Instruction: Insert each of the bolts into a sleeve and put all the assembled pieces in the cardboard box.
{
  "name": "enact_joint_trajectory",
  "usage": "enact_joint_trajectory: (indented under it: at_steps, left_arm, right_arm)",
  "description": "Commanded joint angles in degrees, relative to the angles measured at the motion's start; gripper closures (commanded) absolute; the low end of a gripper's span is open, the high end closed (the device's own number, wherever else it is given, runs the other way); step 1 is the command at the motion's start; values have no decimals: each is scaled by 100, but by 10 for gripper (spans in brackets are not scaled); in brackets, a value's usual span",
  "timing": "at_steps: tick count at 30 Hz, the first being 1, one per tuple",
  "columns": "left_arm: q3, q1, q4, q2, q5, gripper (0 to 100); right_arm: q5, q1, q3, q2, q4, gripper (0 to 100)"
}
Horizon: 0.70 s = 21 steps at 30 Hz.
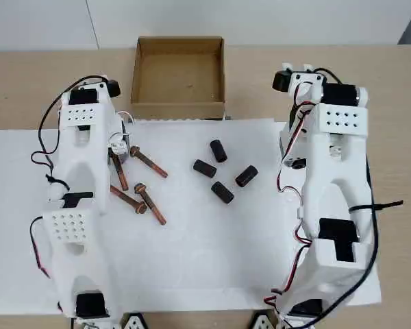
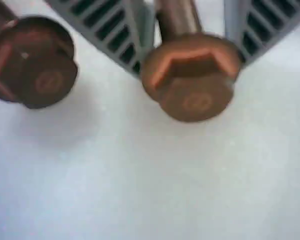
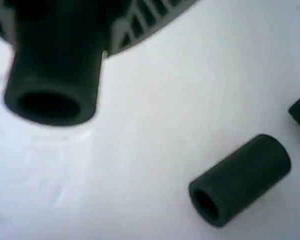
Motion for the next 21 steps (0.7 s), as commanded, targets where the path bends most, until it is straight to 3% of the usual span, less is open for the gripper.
enact_joint_trajectory:
  at_steps: [1, 4, 13, 21]
  left_arm:
    - [-101, -18, -26, -18, -18, 932]
    - [-110, 18, 79, -18, -18, 991]
    - [-207, 26, 316, -79, -18, 995]
    - [-1429, 26, 747, -114, -26, 995]
  right_arm:
    - [79, 40, -35, -391, 57, 995]
    - [79, 40, -35, -391, 57, 995]
    - [79, 40, -35, -391, 48, 995]
    - [79, -4, -62, -813, 66, 995]
